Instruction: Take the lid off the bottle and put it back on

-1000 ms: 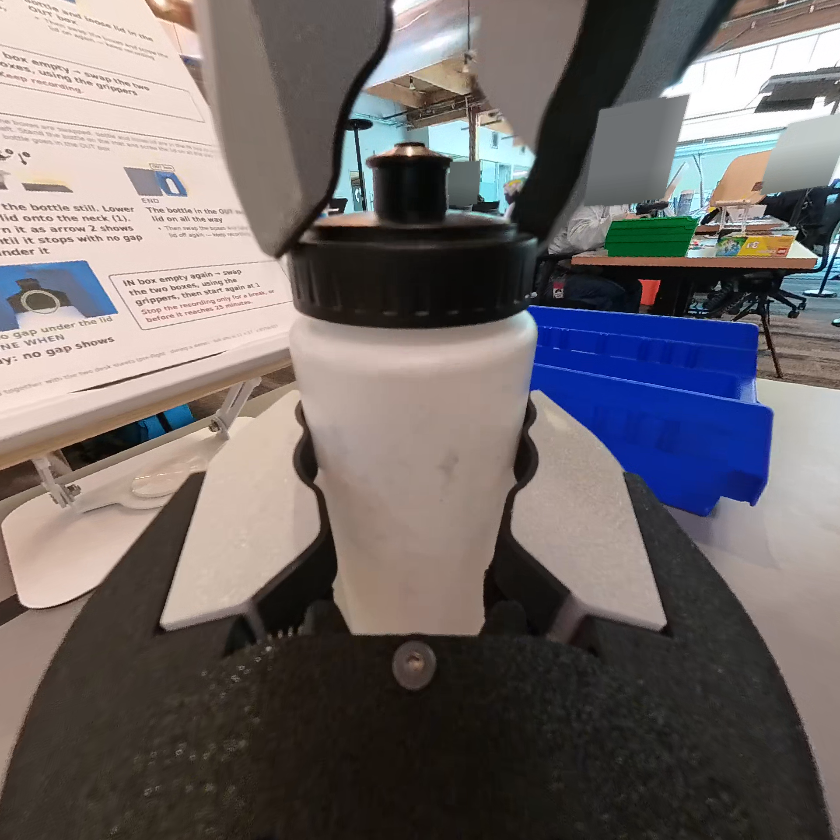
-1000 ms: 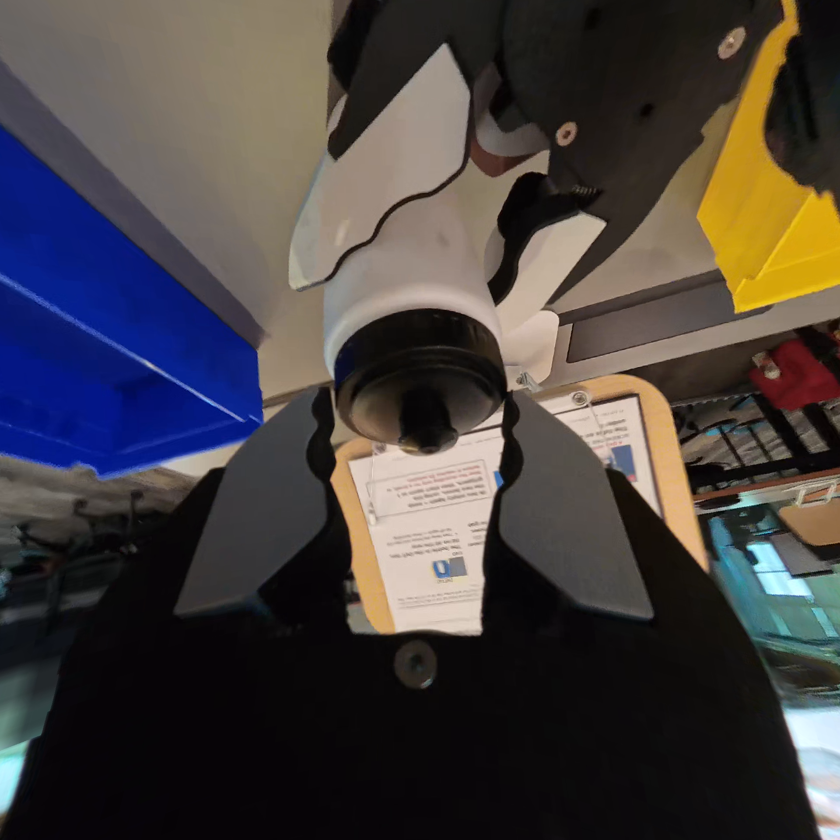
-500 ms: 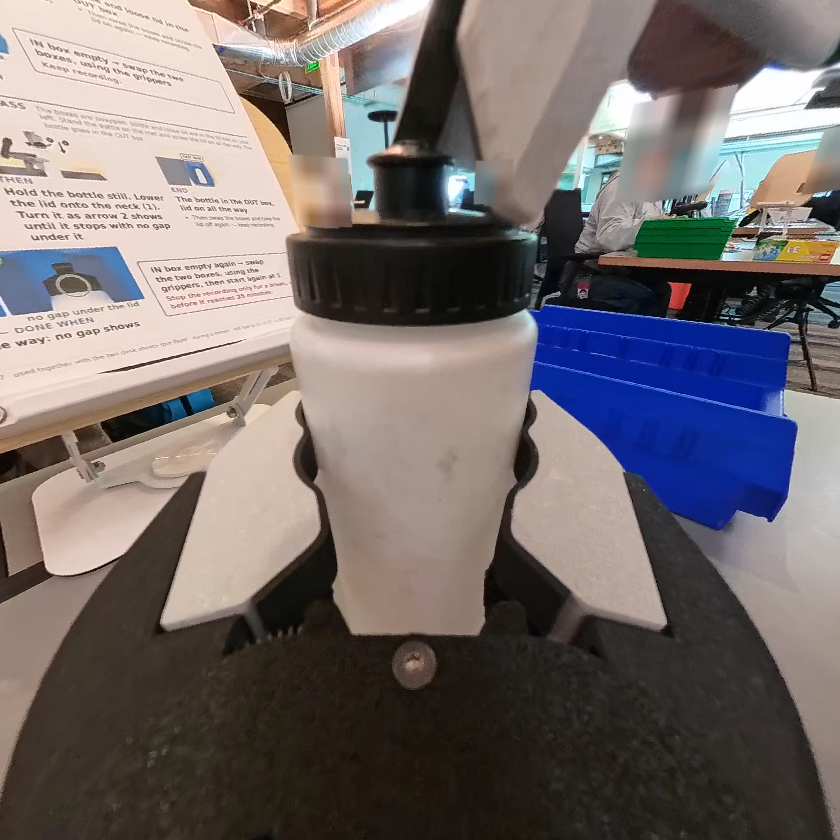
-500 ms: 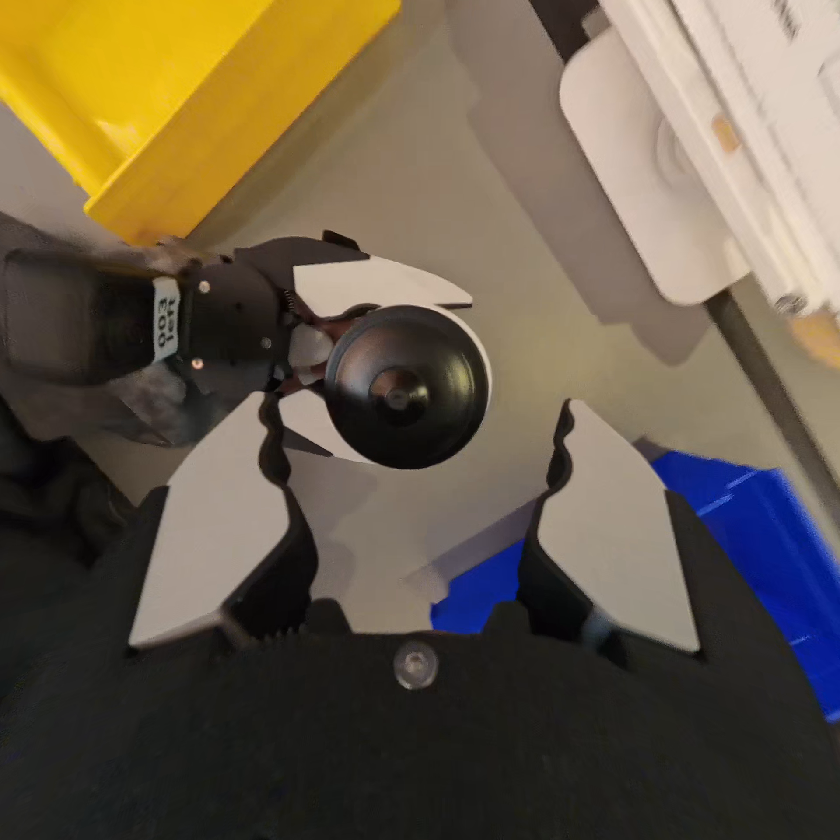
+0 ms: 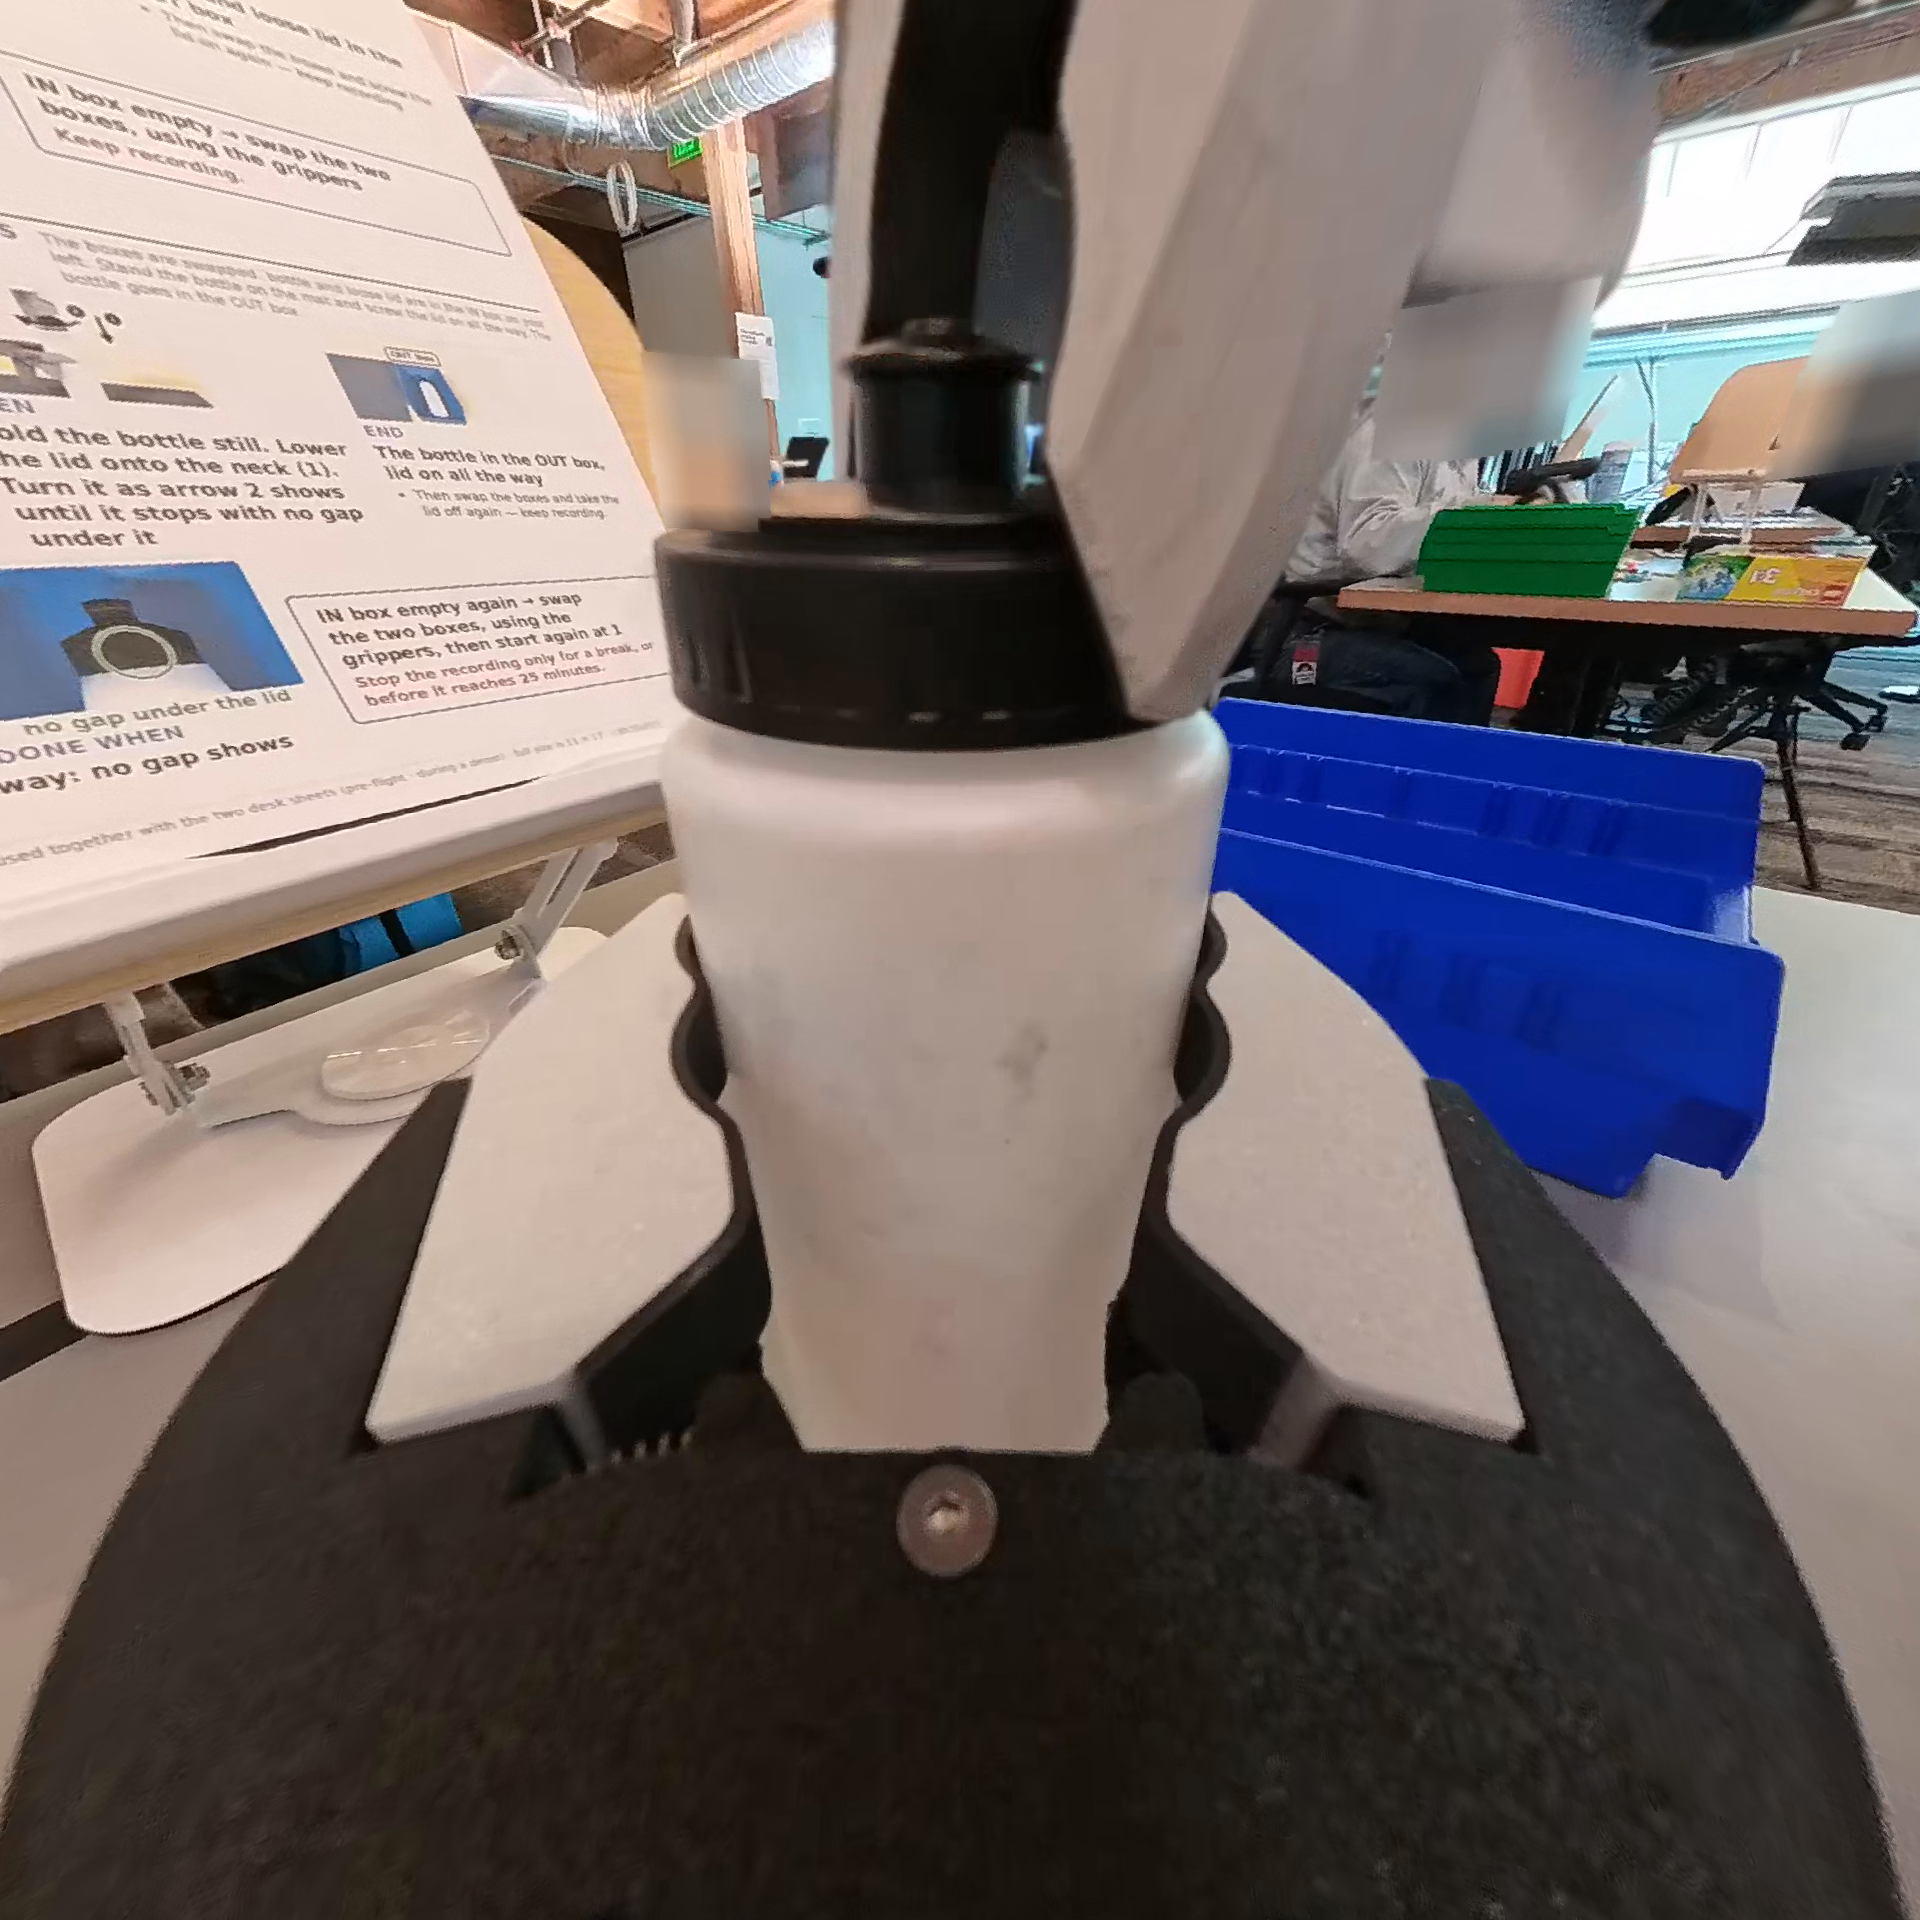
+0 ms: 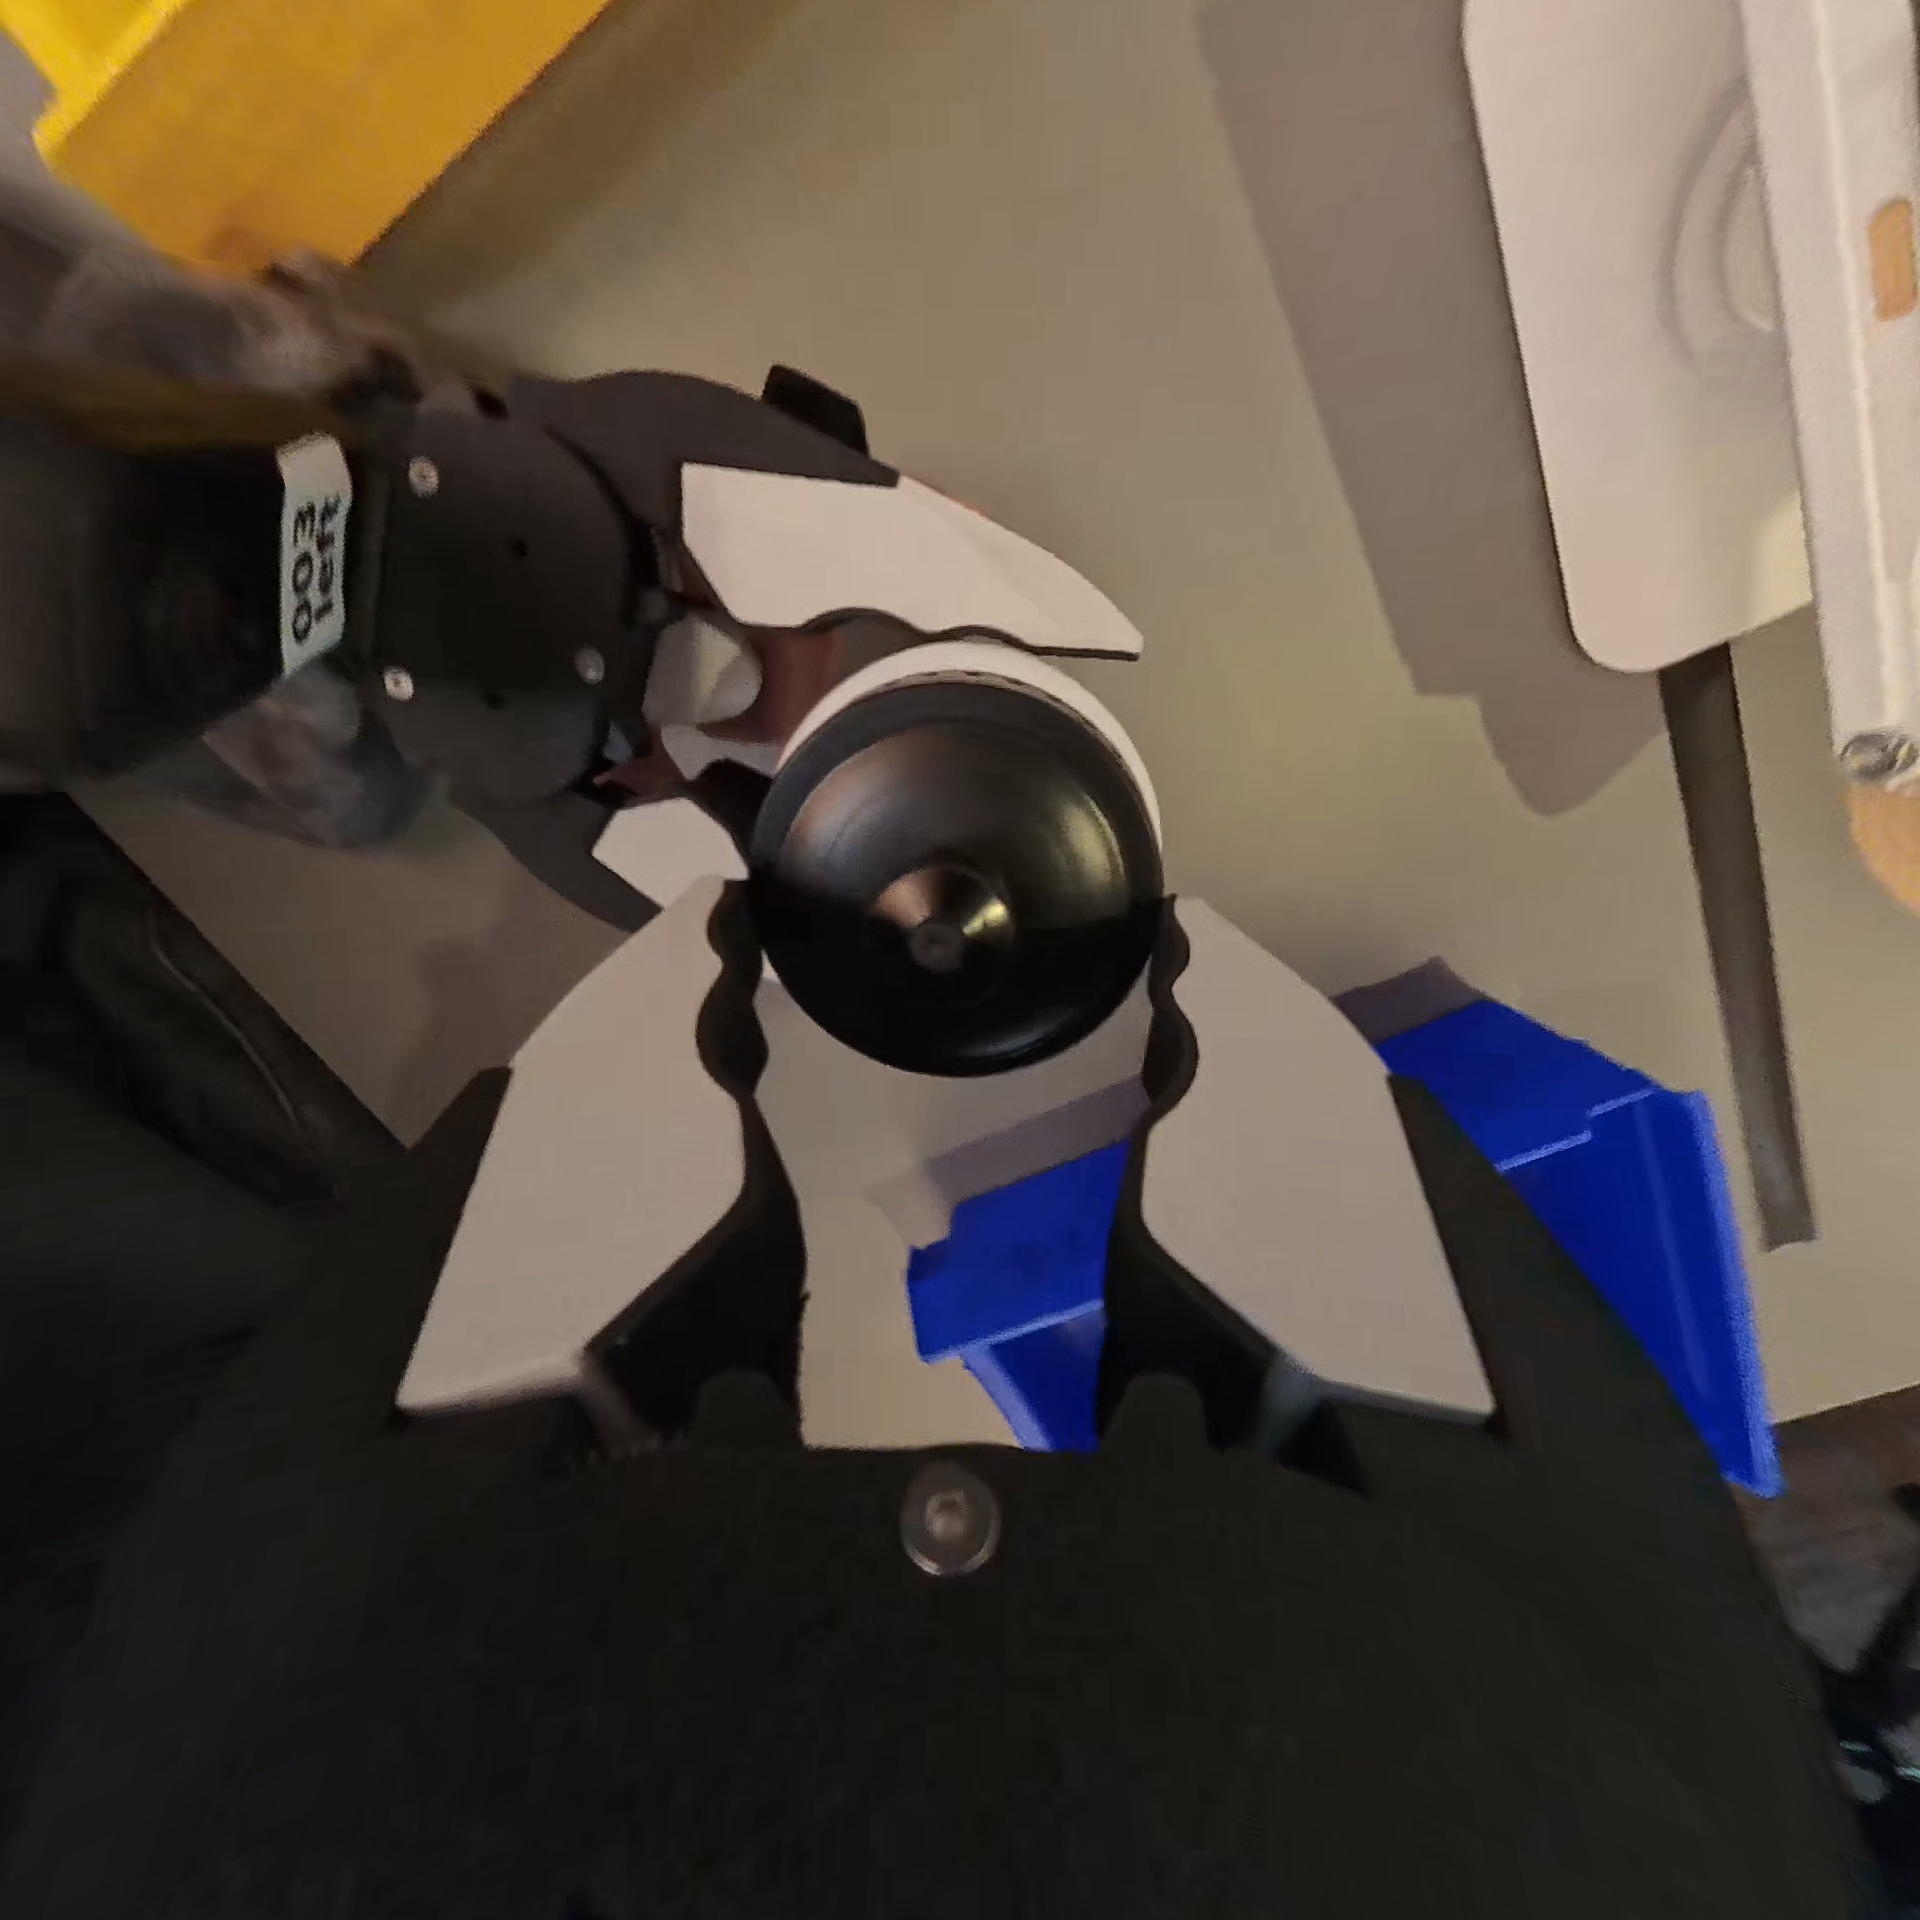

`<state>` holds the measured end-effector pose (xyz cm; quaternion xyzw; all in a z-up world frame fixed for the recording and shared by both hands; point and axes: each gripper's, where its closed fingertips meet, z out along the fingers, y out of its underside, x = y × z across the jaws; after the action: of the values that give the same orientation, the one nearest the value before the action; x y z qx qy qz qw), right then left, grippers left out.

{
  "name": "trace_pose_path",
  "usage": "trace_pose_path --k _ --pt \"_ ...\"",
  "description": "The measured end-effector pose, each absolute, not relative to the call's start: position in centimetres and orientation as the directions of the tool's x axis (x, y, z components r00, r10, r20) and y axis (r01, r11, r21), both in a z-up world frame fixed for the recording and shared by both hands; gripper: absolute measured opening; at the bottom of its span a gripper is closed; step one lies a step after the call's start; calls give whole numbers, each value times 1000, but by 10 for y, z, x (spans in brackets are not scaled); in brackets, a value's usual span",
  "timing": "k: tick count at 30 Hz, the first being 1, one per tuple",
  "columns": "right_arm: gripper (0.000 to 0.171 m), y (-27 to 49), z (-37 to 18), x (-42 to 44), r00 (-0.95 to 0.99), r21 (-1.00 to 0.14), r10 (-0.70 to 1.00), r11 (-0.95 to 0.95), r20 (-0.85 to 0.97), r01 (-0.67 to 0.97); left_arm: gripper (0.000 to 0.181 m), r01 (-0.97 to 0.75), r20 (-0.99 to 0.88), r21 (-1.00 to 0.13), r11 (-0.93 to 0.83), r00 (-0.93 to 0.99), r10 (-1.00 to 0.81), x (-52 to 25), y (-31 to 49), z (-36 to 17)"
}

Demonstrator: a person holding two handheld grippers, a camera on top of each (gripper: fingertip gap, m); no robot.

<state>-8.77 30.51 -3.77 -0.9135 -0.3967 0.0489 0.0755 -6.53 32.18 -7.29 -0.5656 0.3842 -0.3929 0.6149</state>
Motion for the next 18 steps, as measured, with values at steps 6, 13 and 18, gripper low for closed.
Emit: trace_pose_path --k 6,13,18 --pt "72 305 -37 -83 289 -38 957 -288 8 957 86 52 -42 -997 65 363 -931 -64 318 -73" --pt "72 311 -34 -81 -264 156 963 252 59 955 86 58 -44 -996 68 339 -940 -64 317 -73" --pt "71 314 -32 -81 -637 284 766 594 87 753 86 55 -64 -995 86 323 -944 -62 315 -72"
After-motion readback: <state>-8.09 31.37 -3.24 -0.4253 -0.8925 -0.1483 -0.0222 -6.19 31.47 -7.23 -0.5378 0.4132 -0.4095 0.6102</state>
